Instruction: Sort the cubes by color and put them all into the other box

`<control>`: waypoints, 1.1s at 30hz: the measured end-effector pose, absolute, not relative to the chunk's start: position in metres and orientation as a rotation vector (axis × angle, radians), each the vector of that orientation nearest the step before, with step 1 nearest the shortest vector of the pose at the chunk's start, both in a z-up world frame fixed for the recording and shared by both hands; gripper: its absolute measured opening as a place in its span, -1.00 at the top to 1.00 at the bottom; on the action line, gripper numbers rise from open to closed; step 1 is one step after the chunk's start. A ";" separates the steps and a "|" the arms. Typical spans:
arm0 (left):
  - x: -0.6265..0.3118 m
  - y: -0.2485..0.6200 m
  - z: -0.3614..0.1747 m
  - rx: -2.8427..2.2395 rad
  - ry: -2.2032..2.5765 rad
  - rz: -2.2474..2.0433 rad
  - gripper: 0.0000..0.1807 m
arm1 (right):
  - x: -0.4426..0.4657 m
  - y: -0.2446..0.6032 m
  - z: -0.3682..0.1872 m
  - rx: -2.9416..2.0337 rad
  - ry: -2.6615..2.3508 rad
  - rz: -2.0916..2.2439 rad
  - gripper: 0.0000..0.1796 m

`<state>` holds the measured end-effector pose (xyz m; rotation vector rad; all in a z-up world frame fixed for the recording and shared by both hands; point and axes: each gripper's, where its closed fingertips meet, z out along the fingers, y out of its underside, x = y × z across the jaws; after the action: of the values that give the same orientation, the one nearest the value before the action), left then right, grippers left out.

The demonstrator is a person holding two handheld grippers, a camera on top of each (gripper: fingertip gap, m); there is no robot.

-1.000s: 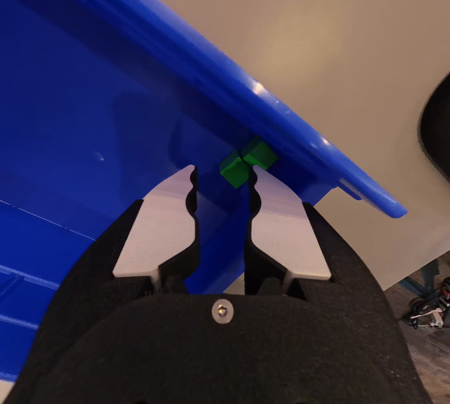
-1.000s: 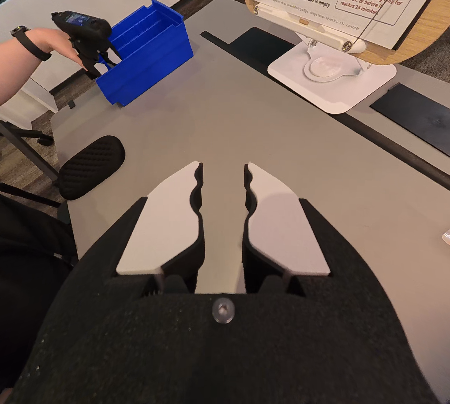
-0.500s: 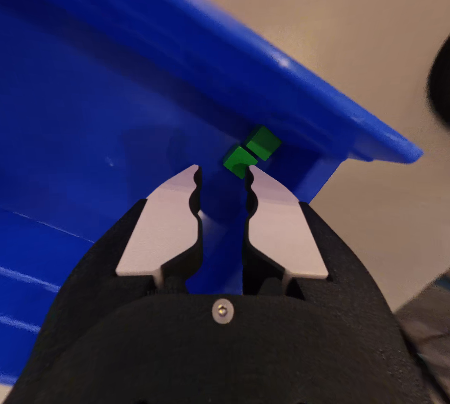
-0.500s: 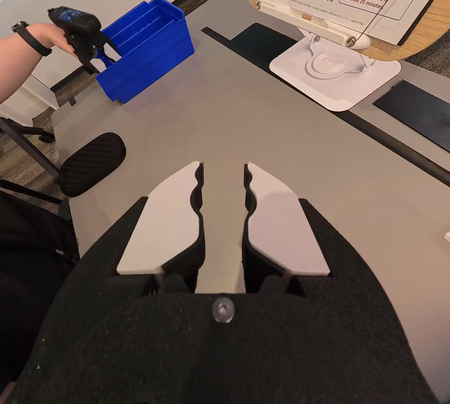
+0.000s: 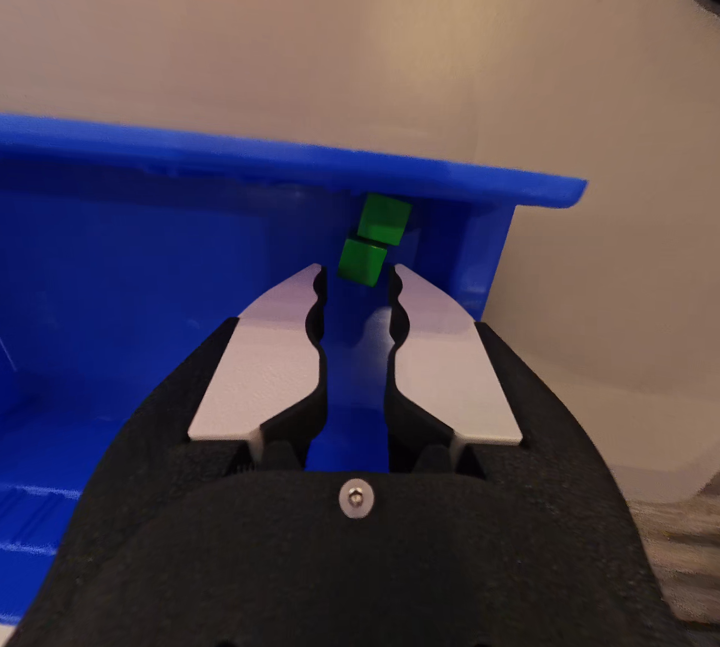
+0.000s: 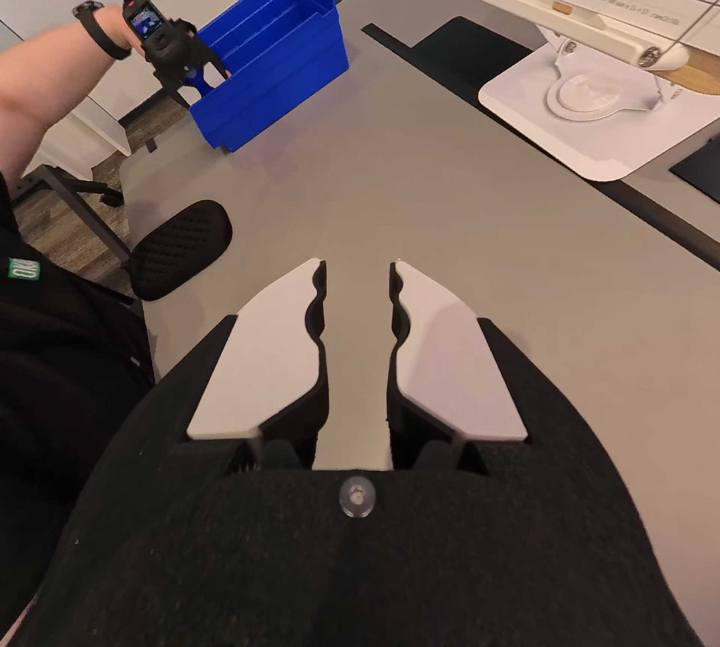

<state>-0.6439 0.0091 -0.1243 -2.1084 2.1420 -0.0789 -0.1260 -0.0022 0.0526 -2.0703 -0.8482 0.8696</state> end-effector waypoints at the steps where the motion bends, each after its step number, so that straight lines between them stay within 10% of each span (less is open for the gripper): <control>1: -0.642 0.010 -0.125 -2.081 2.150 -0.084 0.66 | -0.128 -0.003 0.052 -2.071 -0.853 0.875 0.66; 12: -0.646 0.014 -0.126 -2.090 2.088 -0.150 0.76 | -0.132 -0.002 0.050 -2.067 -0.835 0.934 0.69; 18: -0.632 0.038 -0.036 -1.864 1.705 -0.070 0.76 | -0.132 -0.004 0.053 -2.040 -0.817 0.947 0.69; 33: -0.329 -0.074 0.130 -0.888 1.490 -0.476 0.77 | -0.289 -0.074 0.131 -1.497 -0.826 1.889 0.51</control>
<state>-0.3292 -0.0735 0.1295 -0.8878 1.4895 -0.4760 -0.2887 -0.0742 0.1313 -1.4968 -0.8255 1.8886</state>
